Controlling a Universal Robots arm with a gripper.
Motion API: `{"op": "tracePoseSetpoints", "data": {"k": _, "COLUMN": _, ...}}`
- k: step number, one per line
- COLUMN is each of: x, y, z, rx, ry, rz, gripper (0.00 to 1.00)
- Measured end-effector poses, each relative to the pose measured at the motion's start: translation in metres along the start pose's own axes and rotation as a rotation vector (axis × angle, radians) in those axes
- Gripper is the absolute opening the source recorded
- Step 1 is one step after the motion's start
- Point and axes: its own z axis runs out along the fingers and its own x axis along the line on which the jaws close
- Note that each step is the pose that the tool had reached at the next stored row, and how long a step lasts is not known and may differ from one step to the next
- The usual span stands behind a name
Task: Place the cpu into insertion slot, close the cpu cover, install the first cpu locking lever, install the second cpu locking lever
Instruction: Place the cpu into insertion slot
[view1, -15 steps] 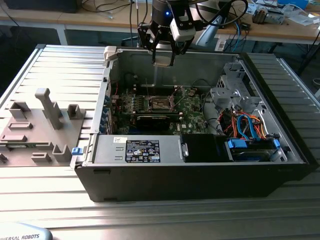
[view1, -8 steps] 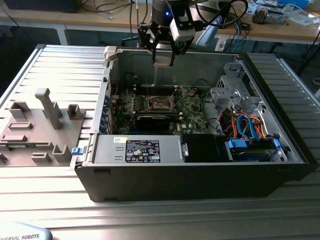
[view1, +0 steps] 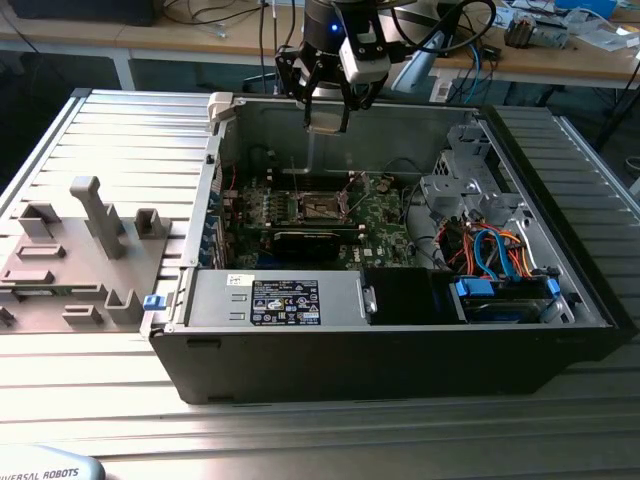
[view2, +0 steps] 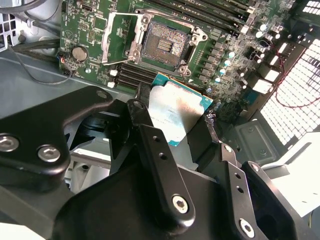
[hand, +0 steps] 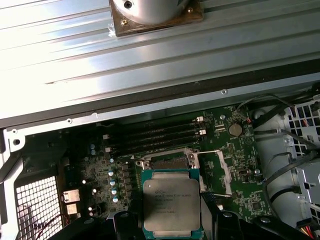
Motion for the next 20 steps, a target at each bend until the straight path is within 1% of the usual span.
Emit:
{"op": "tracePoseSetpoints", "data": {"k": 6, "x": 0.0, "y": 0.0, "z": 0.0003, "rx": 0.0, "ry": -0.0002, "rz": 0.003, "gripper": 0.54}}
{"op": "tracePoseSetpoints", "data": {"k": 8, "x": 0.0, "y": -0.0002, "z": 0.002, "rx": -0.0003, "ry": -0.0014, "rz": 0.017, "gripper": 0.54}}
{"op": "tracePoseSetpoints", "data": {"k": 20, "x": -0.0001, "y": -0.0002, "z": 0.0021, "rx": -0.0003, "ry": -0.0018, "rz": 0.021, "gripper": 0.54}}
